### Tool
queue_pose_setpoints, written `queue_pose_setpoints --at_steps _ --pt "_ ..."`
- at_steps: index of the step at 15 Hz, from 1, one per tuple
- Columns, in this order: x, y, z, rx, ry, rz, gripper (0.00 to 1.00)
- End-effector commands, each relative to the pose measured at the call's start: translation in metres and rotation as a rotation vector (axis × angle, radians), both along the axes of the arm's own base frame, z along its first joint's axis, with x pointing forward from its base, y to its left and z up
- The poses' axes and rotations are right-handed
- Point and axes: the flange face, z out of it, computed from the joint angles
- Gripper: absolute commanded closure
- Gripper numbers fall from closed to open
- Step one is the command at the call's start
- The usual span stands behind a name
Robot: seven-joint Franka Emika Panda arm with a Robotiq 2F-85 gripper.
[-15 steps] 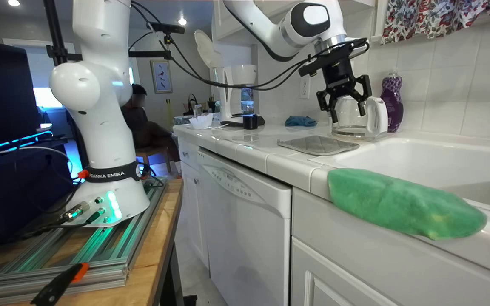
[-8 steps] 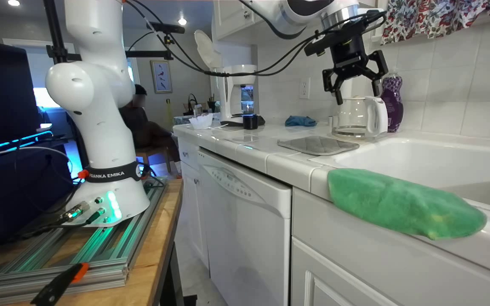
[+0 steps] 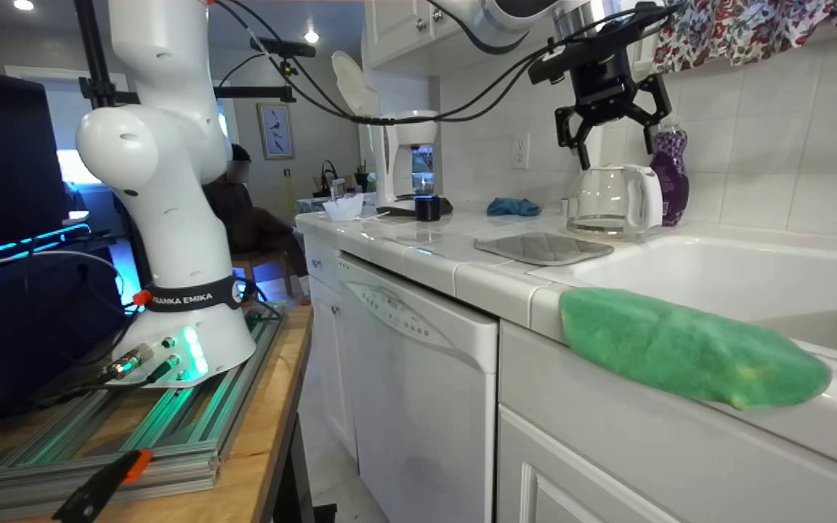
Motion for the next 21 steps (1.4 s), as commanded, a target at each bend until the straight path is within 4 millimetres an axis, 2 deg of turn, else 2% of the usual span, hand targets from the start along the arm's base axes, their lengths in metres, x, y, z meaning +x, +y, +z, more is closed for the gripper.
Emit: queue_pose_setpoints --at_steps 1,4,7,11,14,21 --pt "0.01 -0.005 0.0 -0.004 -0.014 0.052 0.0" --pt "0.028 -0.015 0.007 -0.052 -0.045 0.222 0.0" --pt "0.055 -0.02 0.012 -0.06 -0.073 0.381 0.0" --pt "0.09 0.011 -0.005 -0.018 -0.03 0.589 0.0" --pt "0.103 0.034 -0.019 -0.02 0.047 0.677 0.0" --pt "0.138 0.052 -0.025 -0.013 0.064 0.859 0.0"
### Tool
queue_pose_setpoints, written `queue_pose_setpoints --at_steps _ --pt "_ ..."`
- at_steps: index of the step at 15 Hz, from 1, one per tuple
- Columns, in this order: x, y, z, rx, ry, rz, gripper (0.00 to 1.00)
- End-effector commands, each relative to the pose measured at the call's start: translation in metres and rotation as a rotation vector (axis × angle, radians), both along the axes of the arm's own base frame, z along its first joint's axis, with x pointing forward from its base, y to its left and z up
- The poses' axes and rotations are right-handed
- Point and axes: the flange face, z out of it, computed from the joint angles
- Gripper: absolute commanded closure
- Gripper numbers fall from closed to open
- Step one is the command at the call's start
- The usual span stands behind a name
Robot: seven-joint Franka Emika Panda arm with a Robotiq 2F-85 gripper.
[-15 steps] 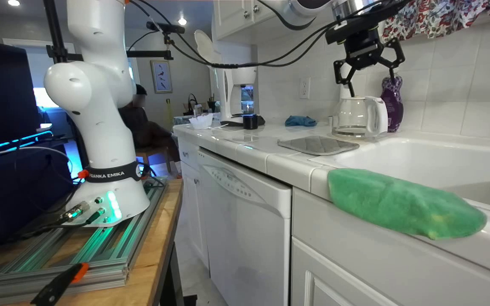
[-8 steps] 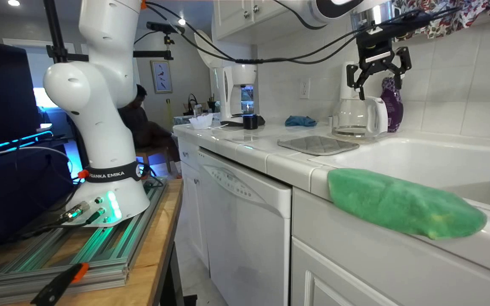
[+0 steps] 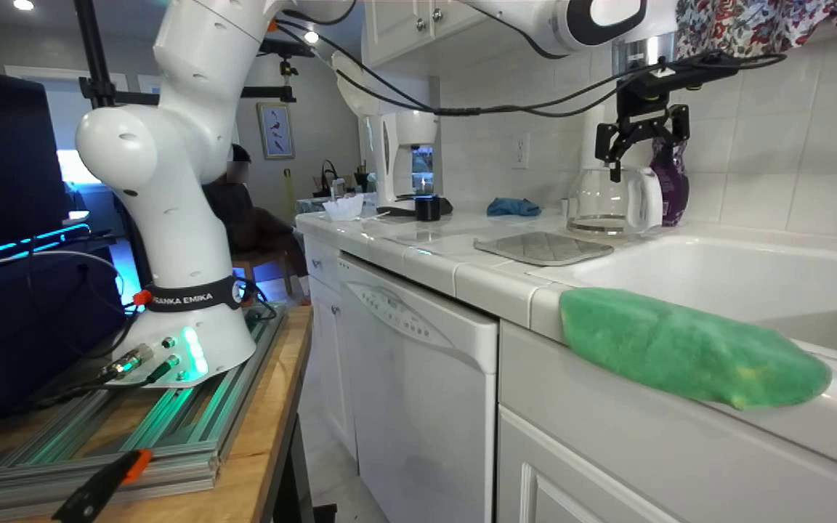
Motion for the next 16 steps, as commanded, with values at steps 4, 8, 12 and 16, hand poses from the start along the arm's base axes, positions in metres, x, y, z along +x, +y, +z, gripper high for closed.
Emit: queue_pose_setpoints --at_steps 4,8,12,16 --pt "0.033 0.016 -0.005 0.008 0.029 0.128 0.0" --pt "0.04 0.023 -0.009 0.005 0.039 0.151 0.32" --pt "0.047 0.024 -0.008 0.004 0.028 0.153 0.62" --pt "0.049 0.023 -0.003 -0.001 0.028 0.155 0.85"
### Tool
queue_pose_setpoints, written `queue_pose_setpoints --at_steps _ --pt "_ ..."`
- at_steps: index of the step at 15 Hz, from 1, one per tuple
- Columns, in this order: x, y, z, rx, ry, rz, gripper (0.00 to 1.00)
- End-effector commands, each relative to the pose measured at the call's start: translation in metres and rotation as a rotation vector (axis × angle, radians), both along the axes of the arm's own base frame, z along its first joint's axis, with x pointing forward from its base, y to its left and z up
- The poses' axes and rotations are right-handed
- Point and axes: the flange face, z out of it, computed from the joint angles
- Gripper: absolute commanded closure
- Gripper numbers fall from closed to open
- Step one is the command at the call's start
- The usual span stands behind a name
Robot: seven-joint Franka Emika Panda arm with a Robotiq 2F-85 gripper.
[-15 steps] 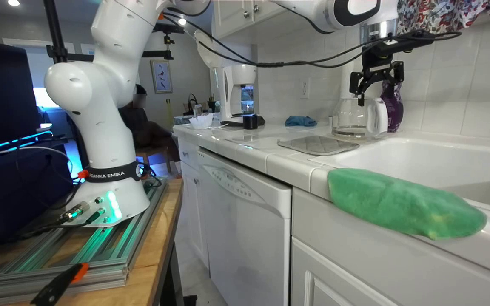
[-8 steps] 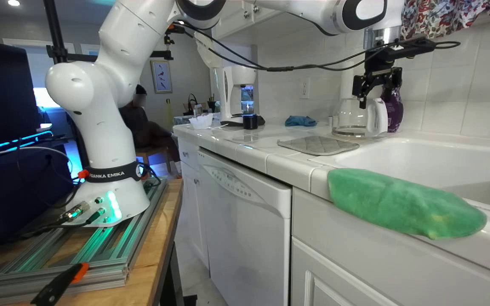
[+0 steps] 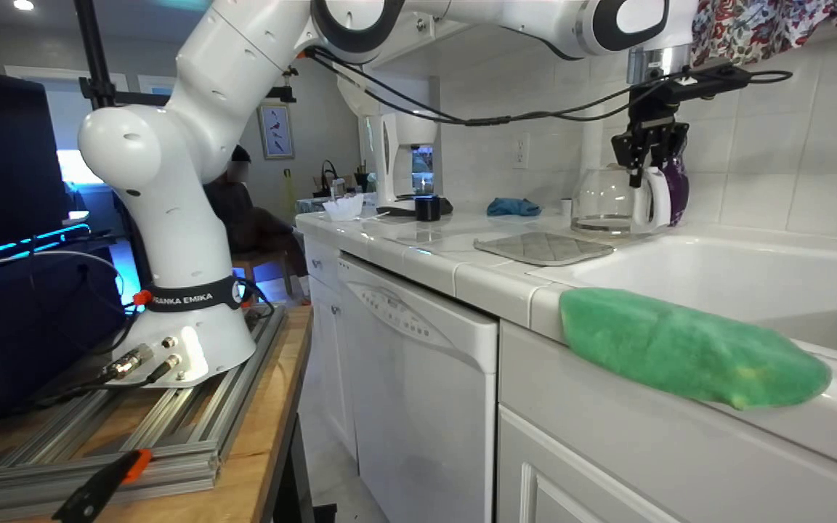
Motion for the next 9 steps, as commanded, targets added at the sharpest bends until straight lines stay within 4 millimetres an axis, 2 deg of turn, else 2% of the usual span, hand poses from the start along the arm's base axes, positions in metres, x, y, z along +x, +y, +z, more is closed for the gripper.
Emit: queue_pose_setpoints --at_steps 1,3,9 --pt "0.008 0.001 0.004 -0.015 -0.008 0.019 0.86" --pt "0.008 0.0 0.004 -0.018 -0.006 0.01 0.91" --pt "0.001 0.0 0.014 -0.008 0.031 -0.067 0.91"
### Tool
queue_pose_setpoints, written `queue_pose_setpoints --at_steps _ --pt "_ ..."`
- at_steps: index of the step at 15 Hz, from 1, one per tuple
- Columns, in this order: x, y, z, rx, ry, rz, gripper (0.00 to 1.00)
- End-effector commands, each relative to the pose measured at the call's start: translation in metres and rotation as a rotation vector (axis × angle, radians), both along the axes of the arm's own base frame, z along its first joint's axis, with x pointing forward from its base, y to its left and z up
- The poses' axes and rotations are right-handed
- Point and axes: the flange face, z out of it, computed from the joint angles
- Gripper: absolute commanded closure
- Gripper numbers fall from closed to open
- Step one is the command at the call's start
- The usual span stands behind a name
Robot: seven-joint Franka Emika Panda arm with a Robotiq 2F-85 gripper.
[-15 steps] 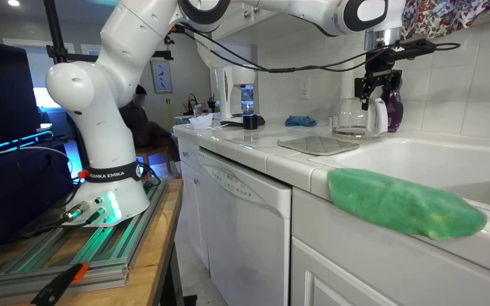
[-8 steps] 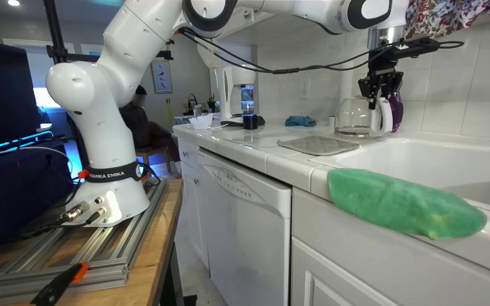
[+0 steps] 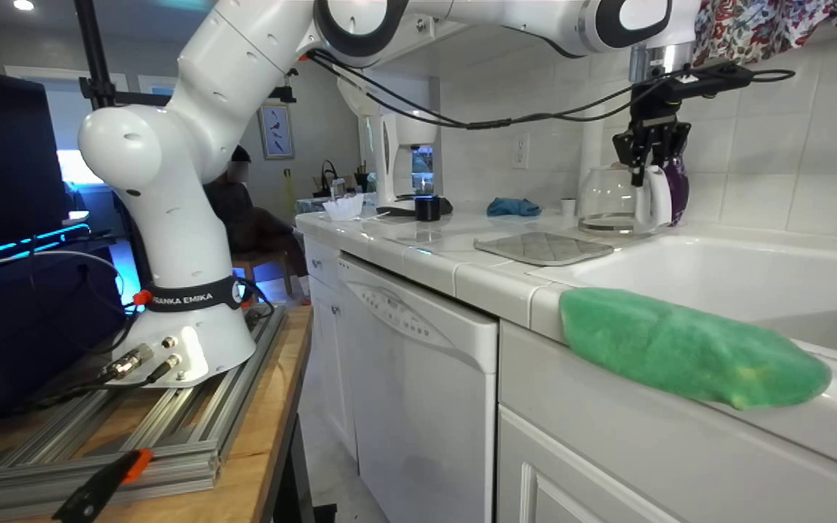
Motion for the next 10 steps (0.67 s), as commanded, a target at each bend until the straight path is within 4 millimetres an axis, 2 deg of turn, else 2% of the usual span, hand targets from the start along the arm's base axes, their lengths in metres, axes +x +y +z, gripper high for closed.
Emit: queue_pose_setpoints --at_steps 1,6,10 --pt "-0.002 0.002 0.015 -0.002 0.024 -0.054 0.91" --pt "-0.009 0.0 0.034 0.036 0.024 -0.134 0.91" --pt "-0.011 -0.004 0.04 0.057 0.029 -0.191 0.91"
